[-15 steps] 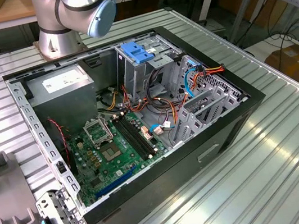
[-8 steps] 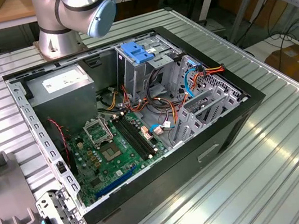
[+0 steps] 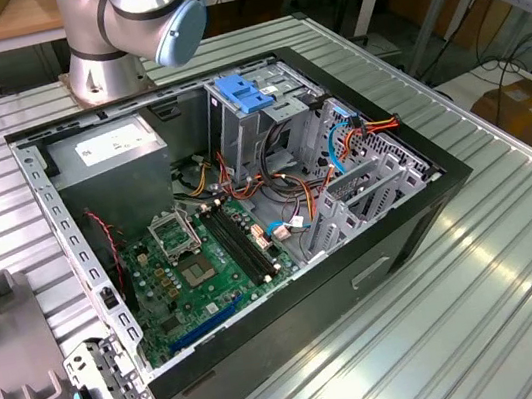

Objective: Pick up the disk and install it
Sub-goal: 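Pick up the disk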

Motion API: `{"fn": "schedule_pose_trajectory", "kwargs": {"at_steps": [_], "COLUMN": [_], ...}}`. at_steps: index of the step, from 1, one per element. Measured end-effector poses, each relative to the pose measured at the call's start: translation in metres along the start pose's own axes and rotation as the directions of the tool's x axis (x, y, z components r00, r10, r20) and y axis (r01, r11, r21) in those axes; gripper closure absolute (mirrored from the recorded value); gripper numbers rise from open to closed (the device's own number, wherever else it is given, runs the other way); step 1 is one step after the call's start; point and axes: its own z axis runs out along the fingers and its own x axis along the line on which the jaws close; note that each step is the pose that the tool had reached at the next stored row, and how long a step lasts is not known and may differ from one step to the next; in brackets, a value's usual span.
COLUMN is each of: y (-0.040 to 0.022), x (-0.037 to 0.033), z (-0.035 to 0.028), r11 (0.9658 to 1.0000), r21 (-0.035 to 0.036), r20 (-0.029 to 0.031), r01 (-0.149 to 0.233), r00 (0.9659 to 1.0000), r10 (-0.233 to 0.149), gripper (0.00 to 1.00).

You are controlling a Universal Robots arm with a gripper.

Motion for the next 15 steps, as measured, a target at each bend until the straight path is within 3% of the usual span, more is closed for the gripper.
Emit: {"fn": "schedule_pose_trajectory", "kwargs": {"at_steps": [15], "y": [0.0], "x": [0.0], "z": [-0.0056], "r11": [1.0], "r21": [0.0], "r20": [-0.0023], "r01": [-0.001], "r00": [1.0], "r10": [0.001], "gripper": [0.63]}}
